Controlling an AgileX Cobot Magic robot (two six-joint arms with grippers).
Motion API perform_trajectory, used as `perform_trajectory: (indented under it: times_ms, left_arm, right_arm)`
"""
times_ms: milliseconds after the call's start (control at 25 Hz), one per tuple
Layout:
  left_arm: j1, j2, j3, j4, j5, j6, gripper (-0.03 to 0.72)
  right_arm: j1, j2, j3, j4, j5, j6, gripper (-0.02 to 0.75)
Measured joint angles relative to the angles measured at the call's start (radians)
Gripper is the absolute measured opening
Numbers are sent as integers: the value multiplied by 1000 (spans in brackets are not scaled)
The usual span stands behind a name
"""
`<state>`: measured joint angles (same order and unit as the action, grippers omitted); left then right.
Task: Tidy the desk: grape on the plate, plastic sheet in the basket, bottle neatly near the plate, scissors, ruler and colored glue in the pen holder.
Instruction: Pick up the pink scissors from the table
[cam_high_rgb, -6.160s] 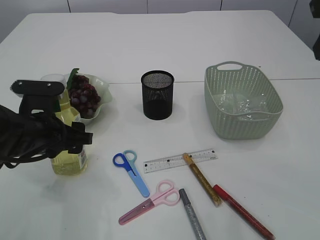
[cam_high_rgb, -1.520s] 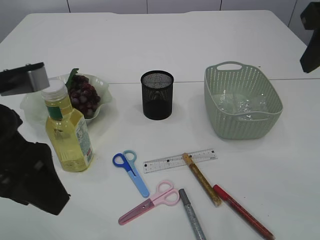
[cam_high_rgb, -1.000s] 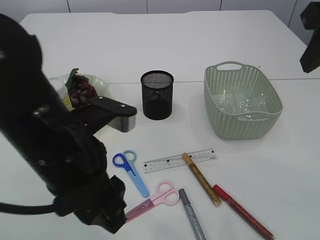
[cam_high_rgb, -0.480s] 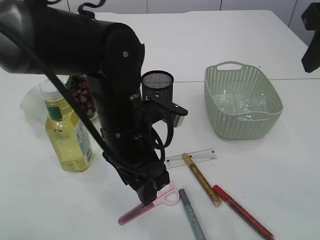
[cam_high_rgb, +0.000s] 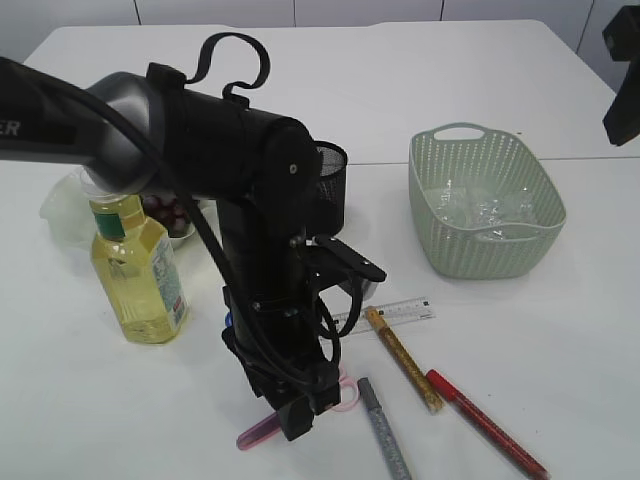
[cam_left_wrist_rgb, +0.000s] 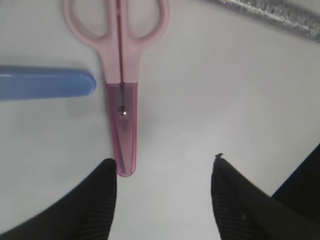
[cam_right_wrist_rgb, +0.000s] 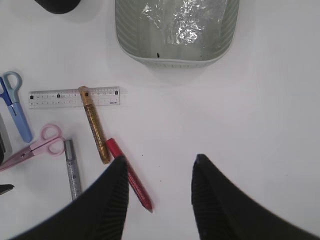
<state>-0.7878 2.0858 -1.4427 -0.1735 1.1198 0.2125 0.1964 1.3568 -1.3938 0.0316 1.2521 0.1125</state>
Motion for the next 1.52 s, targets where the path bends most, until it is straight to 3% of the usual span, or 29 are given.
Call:
perform_trajectory:
  times_ms: [320,1240,1520]
  left_arm:
    - [0,36,-3,19,-94,18,434]
    - [0,80,-5,22,-124,21,433]
    - [0,80,-7,22,-127,21,377]
  right_arm:
    - [0,0,0,-18,0,0,313]
    - [0,0,0,-23,0,-2,313]
    - [0,0,0,-23,0,-2,313]
